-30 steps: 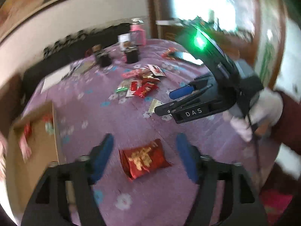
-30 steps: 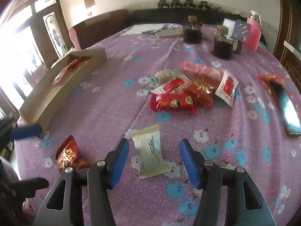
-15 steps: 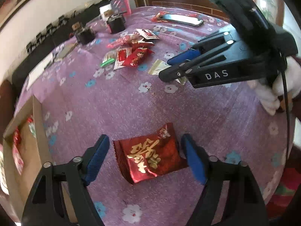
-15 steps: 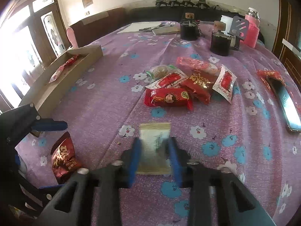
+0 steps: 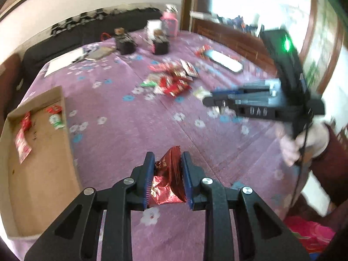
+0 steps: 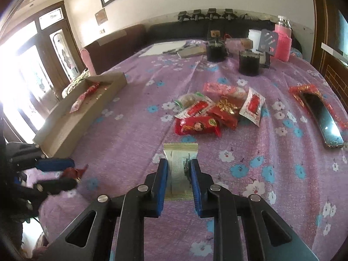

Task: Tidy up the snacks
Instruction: 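Carry both snacks over the cardboard box and open both tools to drop them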

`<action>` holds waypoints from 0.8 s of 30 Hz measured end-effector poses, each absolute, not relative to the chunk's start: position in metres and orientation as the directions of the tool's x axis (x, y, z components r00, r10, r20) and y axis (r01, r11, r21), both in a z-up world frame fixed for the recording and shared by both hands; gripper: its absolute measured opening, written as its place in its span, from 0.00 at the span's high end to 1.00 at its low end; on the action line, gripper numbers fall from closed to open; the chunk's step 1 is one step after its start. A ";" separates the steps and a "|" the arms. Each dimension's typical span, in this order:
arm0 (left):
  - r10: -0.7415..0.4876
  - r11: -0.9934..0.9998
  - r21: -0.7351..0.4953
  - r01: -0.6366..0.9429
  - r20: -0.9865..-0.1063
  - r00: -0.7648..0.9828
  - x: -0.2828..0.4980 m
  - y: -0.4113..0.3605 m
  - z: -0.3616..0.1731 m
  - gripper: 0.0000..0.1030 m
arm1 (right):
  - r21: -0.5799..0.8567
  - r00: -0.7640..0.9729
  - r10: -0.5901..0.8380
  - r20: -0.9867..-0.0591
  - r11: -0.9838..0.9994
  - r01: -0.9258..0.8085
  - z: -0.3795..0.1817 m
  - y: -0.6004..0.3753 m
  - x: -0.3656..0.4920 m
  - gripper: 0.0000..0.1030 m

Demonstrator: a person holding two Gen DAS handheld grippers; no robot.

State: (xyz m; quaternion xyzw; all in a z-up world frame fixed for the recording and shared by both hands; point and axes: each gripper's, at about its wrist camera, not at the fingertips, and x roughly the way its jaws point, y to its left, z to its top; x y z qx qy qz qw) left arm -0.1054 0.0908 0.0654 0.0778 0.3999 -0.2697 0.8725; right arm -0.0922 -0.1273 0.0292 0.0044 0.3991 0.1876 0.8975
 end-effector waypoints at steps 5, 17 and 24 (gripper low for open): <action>-0.473 0.862 -0.211 0.461 -0.661 0.582 -0.107 0.140 0.090 0.81 | 0.151 0.614 0.364 -0.701 0.917 -0.370 0.041 -0.108 -0.096 0.79; -0.345 0.936 -0.281 0.214 -0.605 0.717 -0.085 0.243 0.114 0.81 | 0.197 0.560 0.497 -0.663 0.837 -0.510 0.074 -0.023 -0.084 0.80; -0.229 0.964 -0.260 0.062 -0.684 0.693 -0.043 0.284 0.081 0.80 | 0.263 0.461 0.582 -0.670 0.766 -0.586 0.079 0.053 -0.055 0.80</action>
